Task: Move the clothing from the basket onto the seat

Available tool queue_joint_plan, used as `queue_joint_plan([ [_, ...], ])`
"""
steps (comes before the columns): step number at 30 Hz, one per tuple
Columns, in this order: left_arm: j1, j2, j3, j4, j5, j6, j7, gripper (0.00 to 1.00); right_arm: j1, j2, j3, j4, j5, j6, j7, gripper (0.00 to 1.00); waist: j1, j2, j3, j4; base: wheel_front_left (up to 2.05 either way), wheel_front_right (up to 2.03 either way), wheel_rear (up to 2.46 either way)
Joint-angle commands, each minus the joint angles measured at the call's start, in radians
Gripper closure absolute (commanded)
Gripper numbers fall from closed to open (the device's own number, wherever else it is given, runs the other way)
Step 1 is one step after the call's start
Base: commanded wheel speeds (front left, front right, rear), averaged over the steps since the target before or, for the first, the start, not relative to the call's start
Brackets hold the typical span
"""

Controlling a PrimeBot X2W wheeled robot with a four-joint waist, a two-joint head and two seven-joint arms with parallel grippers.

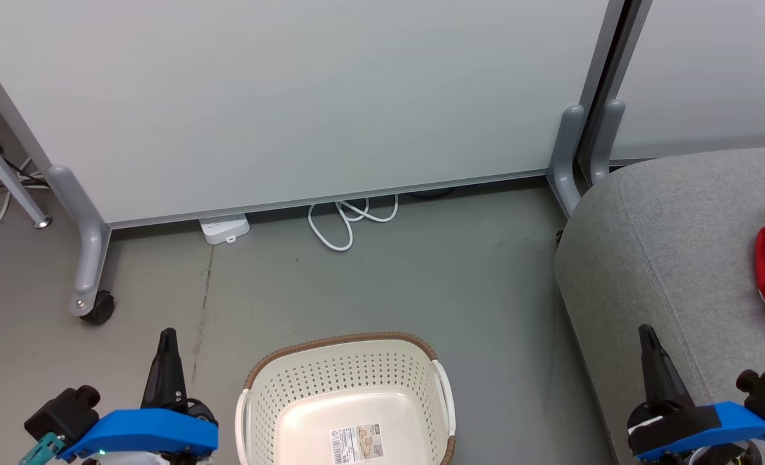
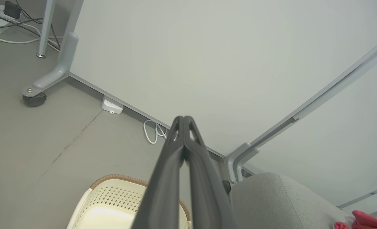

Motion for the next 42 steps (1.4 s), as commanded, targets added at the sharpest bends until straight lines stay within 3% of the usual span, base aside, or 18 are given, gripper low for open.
queue_joint_plan([
  [1, -0.033, 0.002, 0.007, -0.015, -0.036, -0.006, 0.007, 1.0, -0.031, 0.0, -0.004, -0.017, 0.04, 0.0, 0.008, 1.0, -0.0001, -0.0001, 0.0, 0.0, 0.0, 0.0, 0.0],
  [42, -0.063, 0.002, 0.063, -0.012, -0.502, -0.027, 0.132, 1.0, -0.055, 0.005, -0.034, -0.028, 0.547, 0.0, 0.132, 1.0, -0.0001, -0.0001, -0.008, -0.008, 0.0, 0.0, 0.0],
])
